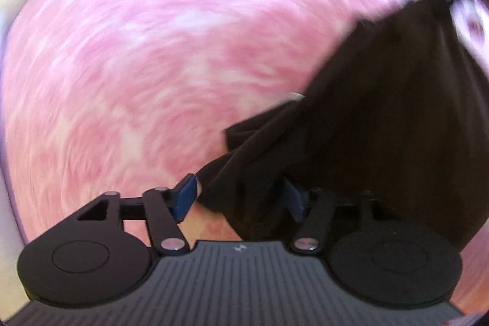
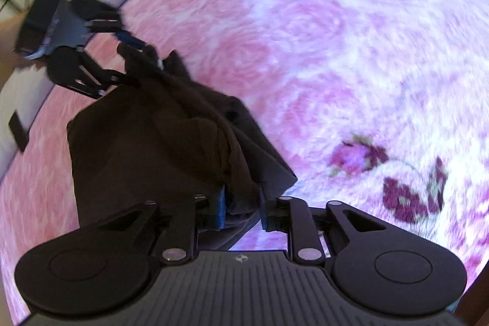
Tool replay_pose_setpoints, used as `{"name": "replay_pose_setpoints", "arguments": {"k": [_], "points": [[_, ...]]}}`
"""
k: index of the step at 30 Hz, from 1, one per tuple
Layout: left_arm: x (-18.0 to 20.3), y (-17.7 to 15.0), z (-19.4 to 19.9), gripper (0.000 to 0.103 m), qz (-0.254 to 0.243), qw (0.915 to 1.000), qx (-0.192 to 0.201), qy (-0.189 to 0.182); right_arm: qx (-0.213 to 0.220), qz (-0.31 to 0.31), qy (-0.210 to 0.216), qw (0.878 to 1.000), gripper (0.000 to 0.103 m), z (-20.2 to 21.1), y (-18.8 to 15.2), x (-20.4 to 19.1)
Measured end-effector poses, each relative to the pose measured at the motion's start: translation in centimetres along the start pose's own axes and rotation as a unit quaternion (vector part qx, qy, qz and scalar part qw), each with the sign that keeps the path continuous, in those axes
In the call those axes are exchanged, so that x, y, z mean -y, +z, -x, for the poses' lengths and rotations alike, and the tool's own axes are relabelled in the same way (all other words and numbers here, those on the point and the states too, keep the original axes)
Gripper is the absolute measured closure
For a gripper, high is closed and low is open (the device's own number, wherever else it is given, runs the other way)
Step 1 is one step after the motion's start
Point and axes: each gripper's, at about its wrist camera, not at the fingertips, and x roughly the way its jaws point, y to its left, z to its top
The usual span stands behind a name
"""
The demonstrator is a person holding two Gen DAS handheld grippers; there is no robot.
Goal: Fold clothes
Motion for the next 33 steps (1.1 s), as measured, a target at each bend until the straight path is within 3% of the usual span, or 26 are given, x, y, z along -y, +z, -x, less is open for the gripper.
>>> {"name": "replay_pose_setpoints", "arguments": {"k": [3,4,7,11,16,20,22,24,28,31,33], "points": [[-2.4,-1.9,0.5,0.049,0.117,0.992,0.028,-0.039,0.007,-0.044,0.015,0.999,0.076,0.1,-0.4,0.8],[-3.1,-2.3,0.4,0.052,0.15,0.9868,0.034,-0.05,0.008,-0.056,0.018,0.998,0.082,0.0,-0.5,1.0],[-3.6,-2.4,-1.3,0.06,0.197,0.9782,0.032,-0.057,0.007,-0.086,0.016,0.996,0.09,-0.4,-0.2,1.5],[-4.0,-2.1,-3.6,0.053,0.235,0.9707,0.025,-0.044,0.03,-0.114,-0.004,0.993,0.093,0.2,0.6,2.6],[-4.2,-2.1,-4.4,0.049,0.265,0.9637,0.023,-0.021,0.022,-0.114,-0.014,0.993,0.093,-1.3,0.6,3.0],[-4.2,-3.8,-1.4,0.058,0.292,0.9558,0.035,0.012,0.038,-0.128,-0.047,0.99,0.076,-0.1,0.3,2.6],[-3.5,-4.9,0.6,0.062,0.303,0.9515,0.045,0.028,0.055,-0.108,-0.07,0.99,0.075,1.3,-0.1,1.4],[-1.8,-5.6,2.3,0.062,0.313,0.9473,0.062,0.024,0.076,-0.052,-0.082,0.992,0.076,2.5,-0.5,-1.0],[1.8,-5.6,3.0,0.062,0.318,0.9437,0.088,-0.018,0.078,0.029,-0.022,0.996,0.076,2.2,-1.1,-5.6],[3.9,-3.7,0.7,0.062,0.292,0.9504,0.091,-0.055,0.063,0.067,0.006,0.996,0.076,-0.4,-0.7,-7.7],[4.1,-2.4,-1.3,0.068,0.278,0.9552,0.083,-0.058,0.05,0.092,0.007,0.994,0.076,-2.4,-0.4,-8.3]]}}
